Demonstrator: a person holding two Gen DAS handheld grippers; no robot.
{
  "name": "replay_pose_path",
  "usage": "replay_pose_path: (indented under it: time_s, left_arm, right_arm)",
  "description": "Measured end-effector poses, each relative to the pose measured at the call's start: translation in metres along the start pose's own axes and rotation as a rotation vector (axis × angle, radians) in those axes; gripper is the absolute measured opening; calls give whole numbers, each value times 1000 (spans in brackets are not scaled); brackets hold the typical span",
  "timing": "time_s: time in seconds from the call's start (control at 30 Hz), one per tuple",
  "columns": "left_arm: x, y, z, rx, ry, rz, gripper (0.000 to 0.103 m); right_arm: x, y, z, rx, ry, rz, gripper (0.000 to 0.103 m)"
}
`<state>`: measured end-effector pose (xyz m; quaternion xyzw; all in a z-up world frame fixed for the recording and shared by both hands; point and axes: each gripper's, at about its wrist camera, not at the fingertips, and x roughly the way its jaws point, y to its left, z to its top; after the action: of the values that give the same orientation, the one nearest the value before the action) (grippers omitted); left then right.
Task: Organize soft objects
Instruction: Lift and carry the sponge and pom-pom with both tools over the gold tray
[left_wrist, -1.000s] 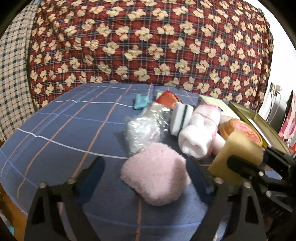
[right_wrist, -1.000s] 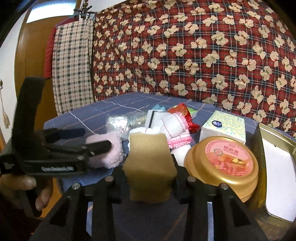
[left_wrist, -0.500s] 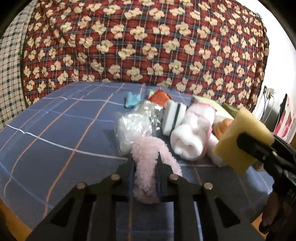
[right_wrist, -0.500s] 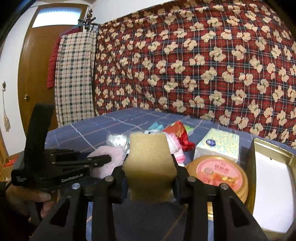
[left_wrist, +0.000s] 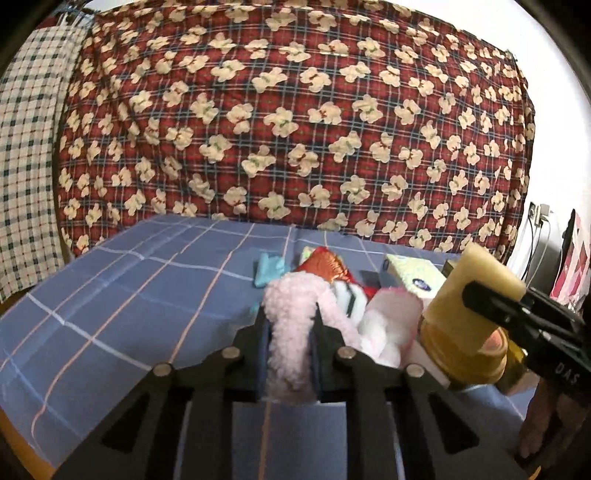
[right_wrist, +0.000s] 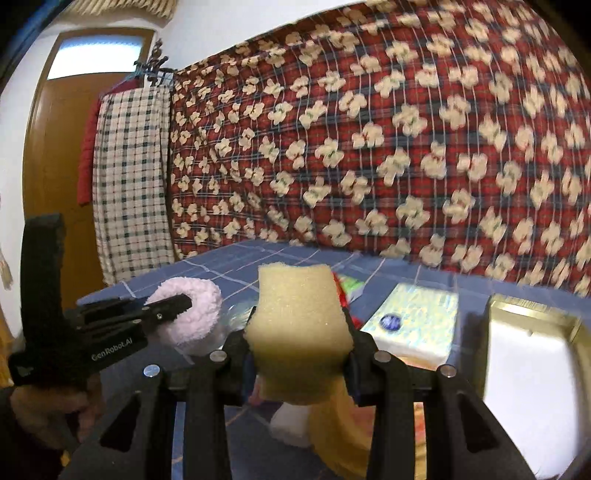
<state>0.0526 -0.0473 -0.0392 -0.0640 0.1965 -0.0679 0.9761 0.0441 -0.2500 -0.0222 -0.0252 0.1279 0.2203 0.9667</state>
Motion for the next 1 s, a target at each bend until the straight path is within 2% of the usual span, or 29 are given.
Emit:
replay_pose_path:
  time_s: [0.17, 0.53, 0.83, 1.0]
  left_arm:
    - [7, -17, 9, 35, -19, -12, 16]
    - [24, -36, 15, 48, -31, -9, 16]
    - [28, -57, 18, 73, -4, -56, 16]
    - [33, -69, 28, 91, -20, -66, 16]
  right_arm:
    - [2, -4, 4, -12, -20, -30, 40]
    - [4, -26, 0, 17, -25, -84, 40]
    - [4, -43, -1, 49, -13, -153, 40]
    - [5, -50, -2, 66, -10, -179, 40]
